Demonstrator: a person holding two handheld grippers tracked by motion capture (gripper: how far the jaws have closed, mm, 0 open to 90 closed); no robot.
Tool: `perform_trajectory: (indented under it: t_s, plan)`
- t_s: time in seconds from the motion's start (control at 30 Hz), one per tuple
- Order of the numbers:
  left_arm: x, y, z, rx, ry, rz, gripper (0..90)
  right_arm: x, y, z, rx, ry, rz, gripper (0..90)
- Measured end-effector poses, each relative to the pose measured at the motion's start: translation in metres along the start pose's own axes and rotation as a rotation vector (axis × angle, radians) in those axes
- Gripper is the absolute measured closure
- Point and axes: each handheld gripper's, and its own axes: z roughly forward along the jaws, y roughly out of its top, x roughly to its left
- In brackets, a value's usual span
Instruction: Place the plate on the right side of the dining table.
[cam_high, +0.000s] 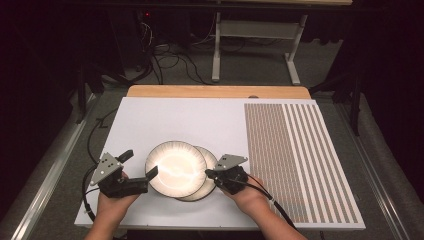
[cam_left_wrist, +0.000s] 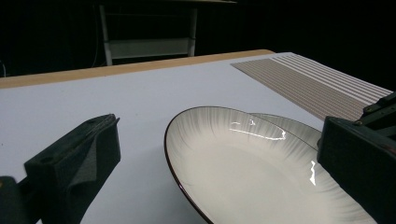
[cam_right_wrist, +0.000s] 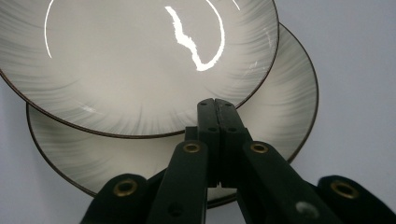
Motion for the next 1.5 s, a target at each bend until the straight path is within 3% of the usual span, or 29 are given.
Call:
perform_trajectory:
  t_s: [0.53,0.77,0.8,0.83,0.87,1.13,1.37,1.5]
  plan:
    - [0.009,-0.006,0.011,0.151,-0.011,-0.085,0.1,0.005,0.005,0.007,0.003,0.016,-0.003,90.0]
    - [0.013,-0.013,0.023,0.282,-0.093,-0.196,1.3,0.005,0.006,0.008,0.007,0.015,-0.005,90.0]
    - [0.013,-0.013,0.023,0.282,-0.093,-0.196,3.0,0.005,0.006,0.008,0.007,0.015,-0.005,90.0]
    - [0.012,-0.014,0.026,0.312,-0.128,-0.228,4.8,0.005,0.006,0.008,0.004,0.015,-0.009,90.0]
    - [0.012,-0.015,0.027,0.323,-0.132,-0.239,5.8,0.005,0.006,0.008,0.006,0.016,-0.008,90.0]
    - [0.010,-0.016,0.031,0.388,-0.140,-0.245,21.9,0.006,0.005,0.010,0.010,0.013,-0.013,90.0]
    - [0.009,-0.017,0.030,0.406,-0.153,-0.264,35.3,0.006,0.005,0.011,0.014,0.013,-0.019,90.0]
    - [0.009,-0.016,0.028,0.404,-0.135,-0.270,41.0,0.007,0.005,0.010,0.016,0.014,-0.018,90.0]
